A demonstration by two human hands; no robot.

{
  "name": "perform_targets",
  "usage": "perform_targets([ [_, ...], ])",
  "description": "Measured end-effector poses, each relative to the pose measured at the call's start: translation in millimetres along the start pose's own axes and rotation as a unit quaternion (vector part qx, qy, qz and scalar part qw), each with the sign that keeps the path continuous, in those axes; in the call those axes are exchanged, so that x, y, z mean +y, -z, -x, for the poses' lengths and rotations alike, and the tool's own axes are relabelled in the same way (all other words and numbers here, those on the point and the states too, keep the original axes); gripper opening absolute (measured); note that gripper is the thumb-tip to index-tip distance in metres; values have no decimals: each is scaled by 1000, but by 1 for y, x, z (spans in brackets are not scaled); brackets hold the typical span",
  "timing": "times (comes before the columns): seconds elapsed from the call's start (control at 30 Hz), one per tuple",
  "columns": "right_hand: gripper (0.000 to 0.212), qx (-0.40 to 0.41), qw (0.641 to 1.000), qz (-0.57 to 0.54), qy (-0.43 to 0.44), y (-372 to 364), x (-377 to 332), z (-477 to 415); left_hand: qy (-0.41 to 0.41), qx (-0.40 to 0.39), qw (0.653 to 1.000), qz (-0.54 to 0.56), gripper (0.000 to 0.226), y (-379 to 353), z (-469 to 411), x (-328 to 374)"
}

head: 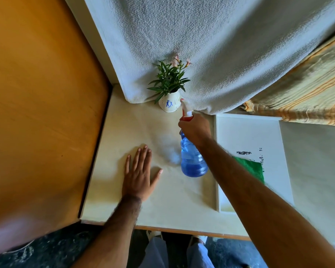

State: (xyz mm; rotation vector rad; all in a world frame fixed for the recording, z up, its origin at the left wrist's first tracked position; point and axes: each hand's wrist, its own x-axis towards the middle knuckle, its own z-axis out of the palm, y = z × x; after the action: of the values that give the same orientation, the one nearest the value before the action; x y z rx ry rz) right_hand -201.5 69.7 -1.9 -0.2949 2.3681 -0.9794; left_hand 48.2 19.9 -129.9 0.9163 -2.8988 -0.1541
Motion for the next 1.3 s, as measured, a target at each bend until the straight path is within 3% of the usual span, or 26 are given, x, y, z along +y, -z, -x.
perform_targets([
  [0.13, 13, 70, 992, -91, 58, 31, -2, 13, -1, -6, 1000, -2, 83, 1, 0, 0],
  [0.27, 19, 155, 958, -192, 144, 73, -5, 15, 0, -18, 1000, -4, 84, 3, 0, 1],
  [0.4, 29, 217, 925, -174, 257, 111, 10, -2, 0, -34, 999, -6, 86, 4, -1, 1],
  [0.53, 27, 251, 915, -170, 267, 130, 41, -28, 1, -36, 999, -3, 86, 3, -1, 1],
  [0.73, 15, 246, 915, -182, 263, 131, 71, -39, 0, -28, 1000, 2, 84, 4, -2, 3],
  [1.17, 18, 183, 921, -212, 272, 129, 81, -37, 1, -40, 999, -2, 86, 3, -1, 0],
  [1.3, 65, 149, 953, -166, 203, 131, 98, -32, -1, -40, 999, 0, 87, 3, -1, 1],
])
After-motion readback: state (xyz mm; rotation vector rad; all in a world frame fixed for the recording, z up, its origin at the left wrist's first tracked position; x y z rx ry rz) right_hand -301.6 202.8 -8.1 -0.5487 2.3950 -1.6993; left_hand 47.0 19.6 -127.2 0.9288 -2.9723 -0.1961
